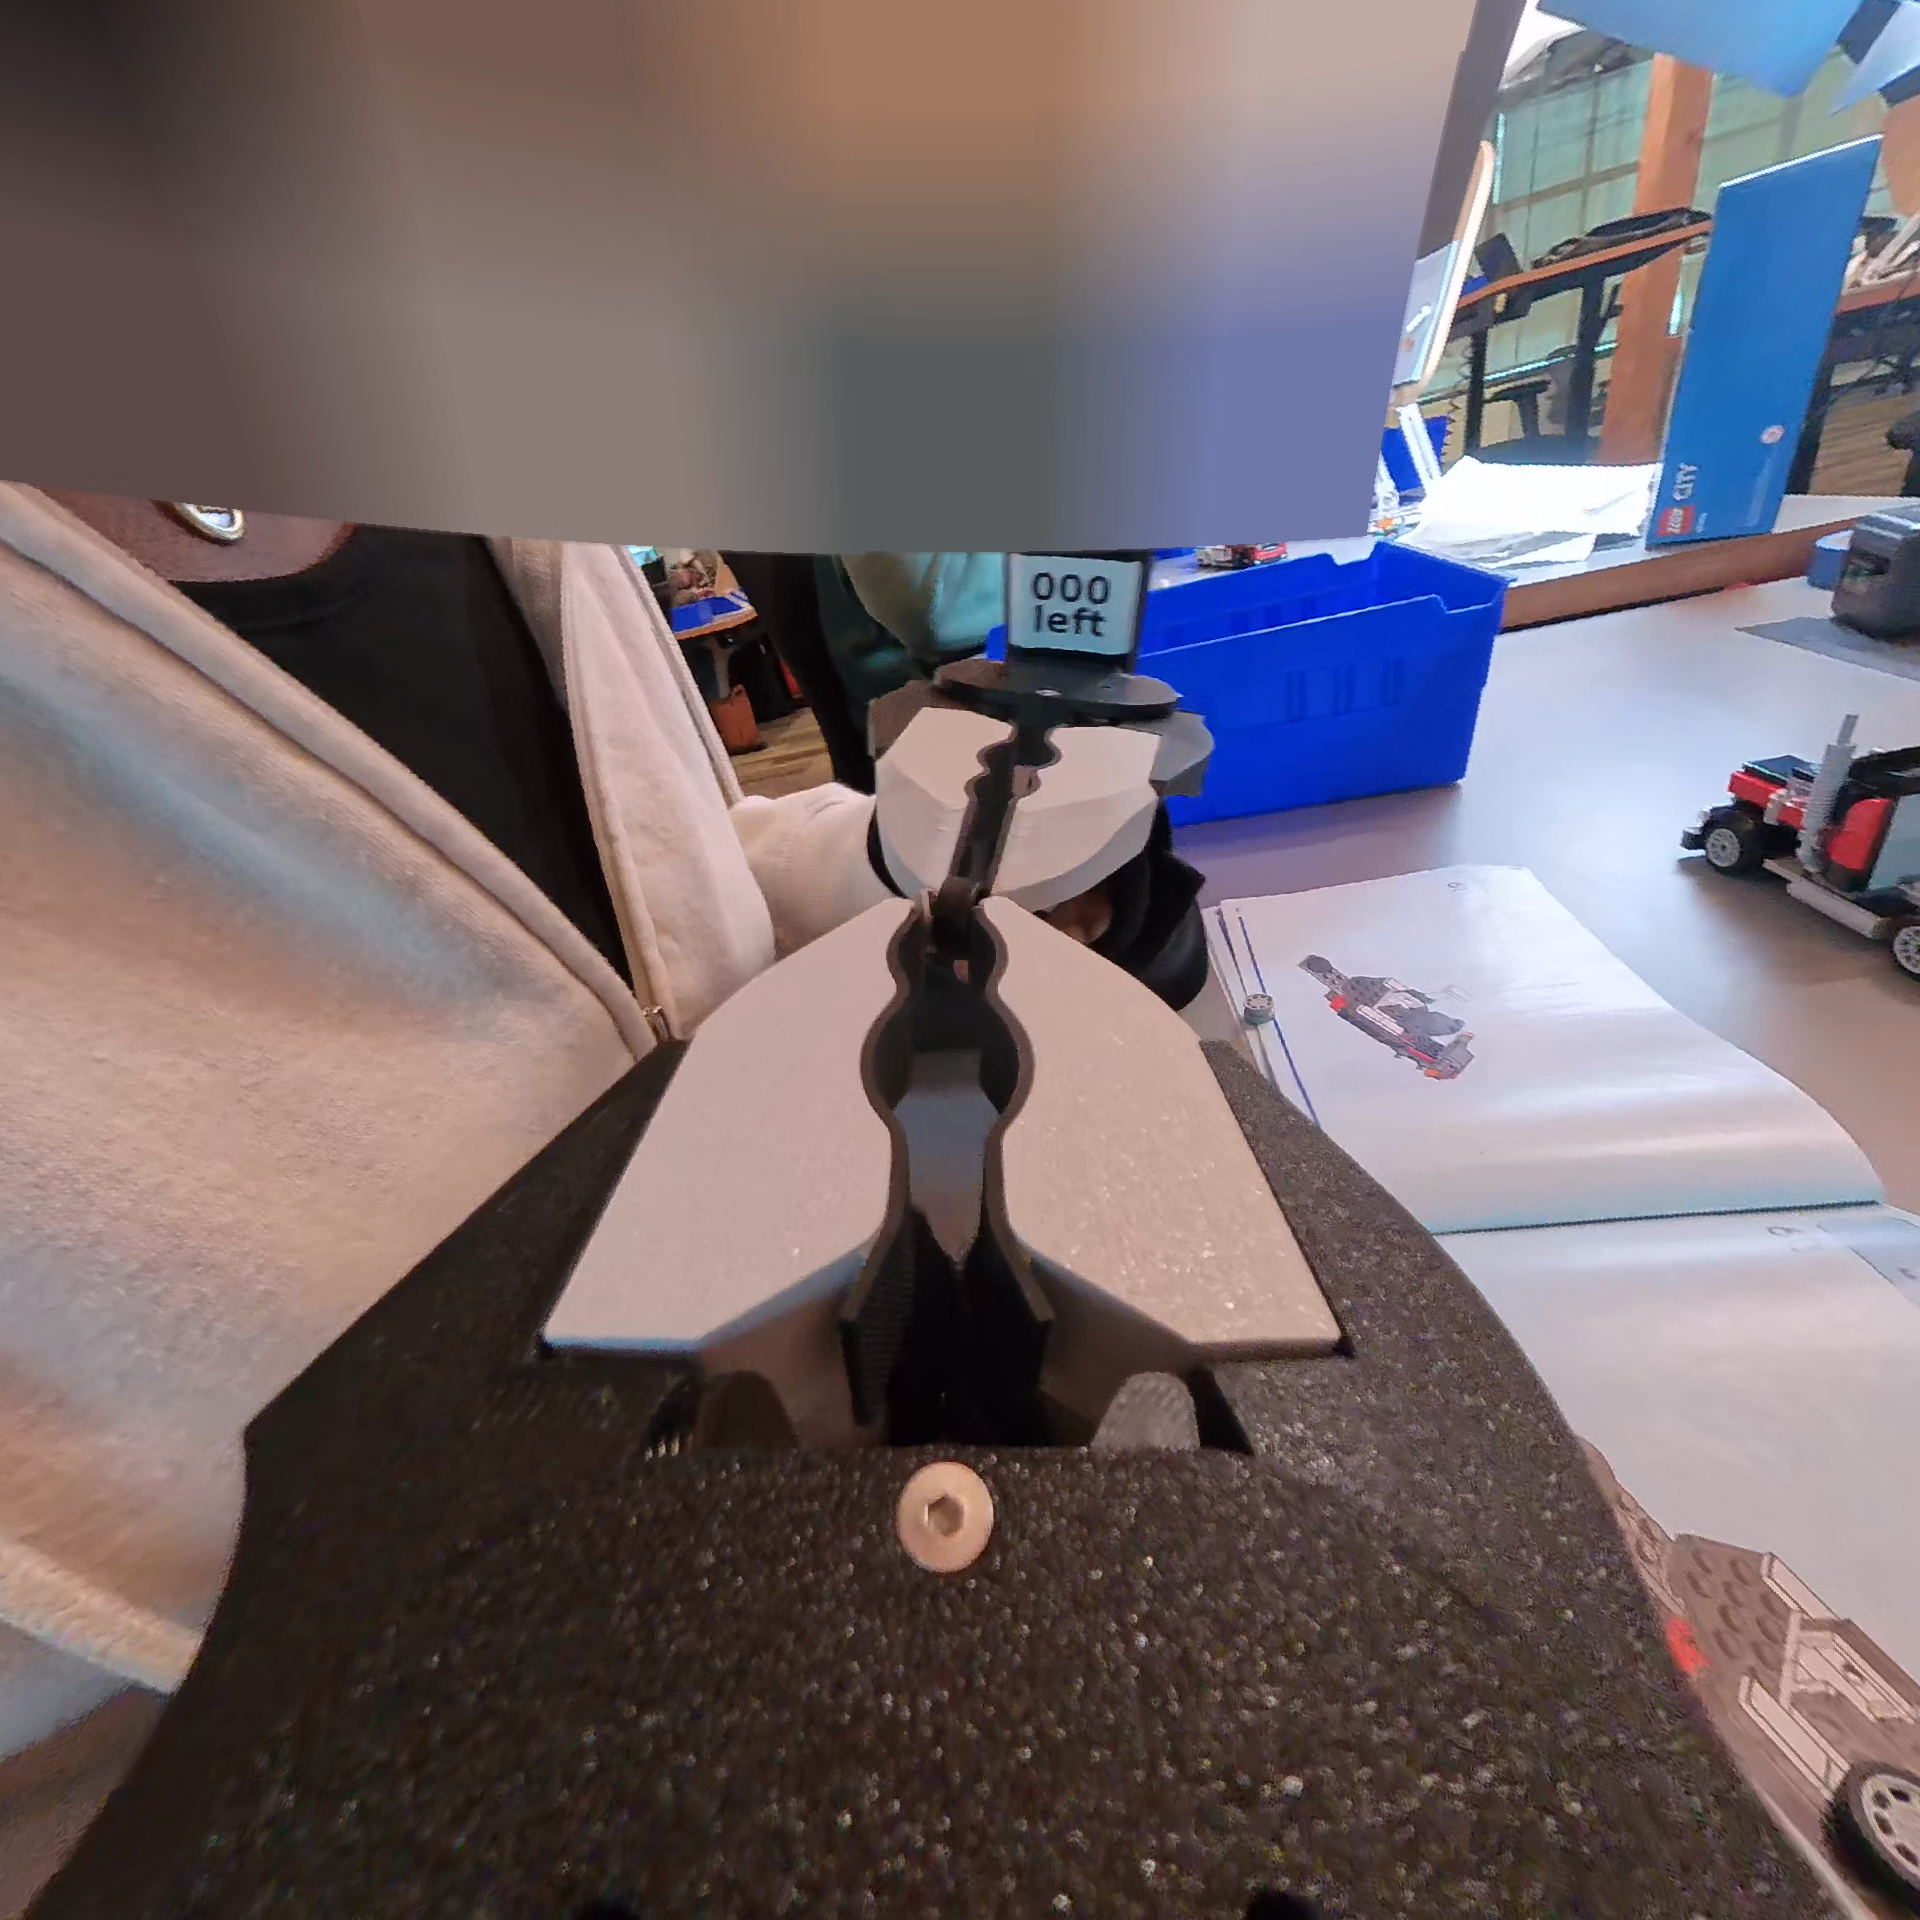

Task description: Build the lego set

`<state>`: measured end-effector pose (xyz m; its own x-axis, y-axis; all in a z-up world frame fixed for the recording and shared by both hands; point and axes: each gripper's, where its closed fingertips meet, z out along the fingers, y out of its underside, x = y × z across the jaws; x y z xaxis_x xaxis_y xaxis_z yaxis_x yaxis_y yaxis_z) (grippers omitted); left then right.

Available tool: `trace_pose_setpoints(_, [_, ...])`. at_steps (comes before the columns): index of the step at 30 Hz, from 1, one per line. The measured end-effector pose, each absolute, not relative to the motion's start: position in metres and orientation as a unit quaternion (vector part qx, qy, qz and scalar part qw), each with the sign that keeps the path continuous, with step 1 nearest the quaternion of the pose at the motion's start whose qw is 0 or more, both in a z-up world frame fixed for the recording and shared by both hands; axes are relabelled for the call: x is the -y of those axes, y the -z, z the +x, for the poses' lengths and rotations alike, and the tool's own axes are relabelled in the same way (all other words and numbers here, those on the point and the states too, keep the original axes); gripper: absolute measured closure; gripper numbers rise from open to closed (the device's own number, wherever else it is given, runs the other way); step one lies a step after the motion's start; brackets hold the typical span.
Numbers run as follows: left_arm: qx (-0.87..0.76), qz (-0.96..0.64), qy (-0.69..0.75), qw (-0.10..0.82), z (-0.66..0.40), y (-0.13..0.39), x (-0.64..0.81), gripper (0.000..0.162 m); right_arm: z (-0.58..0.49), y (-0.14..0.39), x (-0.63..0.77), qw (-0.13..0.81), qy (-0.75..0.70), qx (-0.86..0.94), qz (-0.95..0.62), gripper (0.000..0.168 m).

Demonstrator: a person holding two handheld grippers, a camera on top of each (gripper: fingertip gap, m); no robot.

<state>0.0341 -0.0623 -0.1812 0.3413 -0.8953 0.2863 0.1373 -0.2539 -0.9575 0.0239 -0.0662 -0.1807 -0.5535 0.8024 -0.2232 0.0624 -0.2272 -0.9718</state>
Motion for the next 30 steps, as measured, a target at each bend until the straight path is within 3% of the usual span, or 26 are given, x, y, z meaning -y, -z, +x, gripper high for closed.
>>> trace_pose_setpoints(10, [-0.309, -0.657, 0.334, 0.601, 0.026, 0.186, 0.046, 0.162, 0.019, 0.184, 0.055, 0.328, -0.650, 0.533, -0.431, 0.163])
trace_pose_setpoints(16, [-0.322, -0.620, 0.431, 0.571, 0.034, 0.176, 0.058, 0.162, 0.025, 0.175, 0.060, 0.322, -0.676, 0.529, -0.399, 0.163])
trace_pose_setpoints(19, [-0.320, -0.615, 0.493, 0.526, 0.035, 0.177, 0.061, 0.129, 0.026, 0.173, 0.067, 0.309, -0.680, 0.543, -0.384, 0.163])
trace_pose_setpoints(20, [-0.321, -0.612, 0.502, 0.520, 0.036, 0.176, 0.062, 0.128, 0.025, 0.174, 0.067, 0.309, -0.675, 0.549, -0.384, 0.163])
trace_pose_setpoints(30, [-0.322, -0.618, 0.433, 0.571, 0.034, 0.176, 0.057, 0.151, 0.023, 0.173, 0.061, 0.320, -0.680, 0.523, -0.402, 0.163])
